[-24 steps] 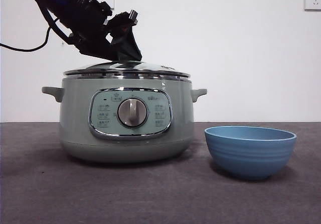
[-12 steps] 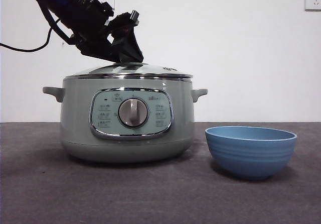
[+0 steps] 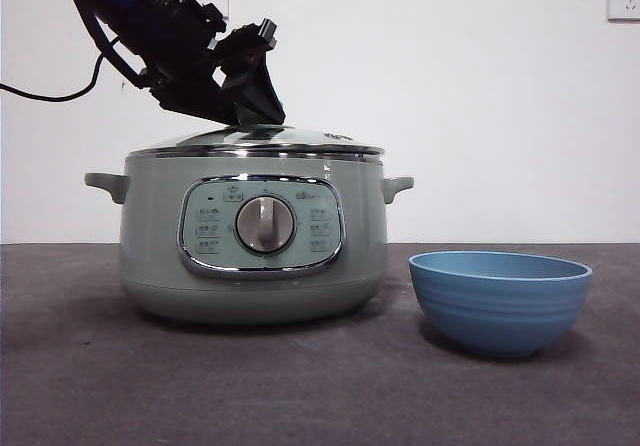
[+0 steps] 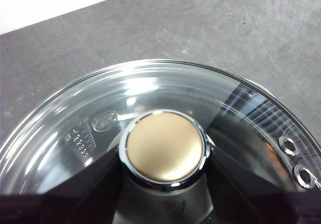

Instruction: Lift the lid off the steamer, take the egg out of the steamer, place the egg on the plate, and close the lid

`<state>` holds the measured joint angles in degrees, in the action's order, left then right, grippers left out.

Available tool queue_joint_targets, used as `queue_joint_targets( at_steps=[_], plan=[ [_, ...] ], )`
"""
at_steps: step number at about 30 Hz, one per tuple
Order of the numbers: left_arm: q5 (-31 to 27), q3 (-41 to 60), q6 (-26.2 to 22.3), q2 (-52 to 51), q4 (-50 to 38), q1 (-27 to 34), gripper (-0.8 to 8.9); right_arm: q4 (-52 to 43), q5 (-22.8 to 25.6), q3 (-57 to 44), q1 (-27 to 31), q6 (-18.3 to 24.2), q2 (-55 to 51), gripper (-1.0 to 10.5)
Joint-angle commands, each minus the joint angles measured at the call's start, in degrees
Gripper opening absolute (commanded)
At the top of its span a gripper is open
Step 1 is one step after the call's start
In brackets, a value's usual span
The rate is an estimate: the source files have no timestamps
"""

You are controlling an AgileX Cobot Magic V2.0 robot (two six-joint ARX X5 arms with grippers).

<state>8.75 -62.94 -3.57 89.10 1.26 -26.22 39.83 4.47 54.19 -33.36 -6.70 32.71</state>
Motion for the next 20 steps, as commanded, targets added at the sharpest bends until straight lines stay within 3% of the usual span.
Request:
queue_joint_targets(
  at_steps=[1, 17, 18, 20],
  plan=[
    [0.3, 0.6, 0.5, 0.4, 2.5, -0.1, -0.09, -0.3, 0.0, 0.0, -0.1, -0.3, -0.1, 4.8],
    [0.4, 0.6, 0.6, 0.2, 3.2, -0.1, 0.08, -0.3, 0.0, 0.0, -0.1, -0.3, -0.1, 4.8],
    [0.4, 0.6, 0.6, 0.2, 3.2, -0.1, 0.56, -0.3, 0.0, 0.0, -0.1, -0.3, -0.1, 4.8],
    [0.4, 0.6, 0.6, 0.2, 3.1, -0.1, 2.47, -0.3, 0.0, 0.0, -0.1, -0.3, -0.1, 4.8]
  ],
)
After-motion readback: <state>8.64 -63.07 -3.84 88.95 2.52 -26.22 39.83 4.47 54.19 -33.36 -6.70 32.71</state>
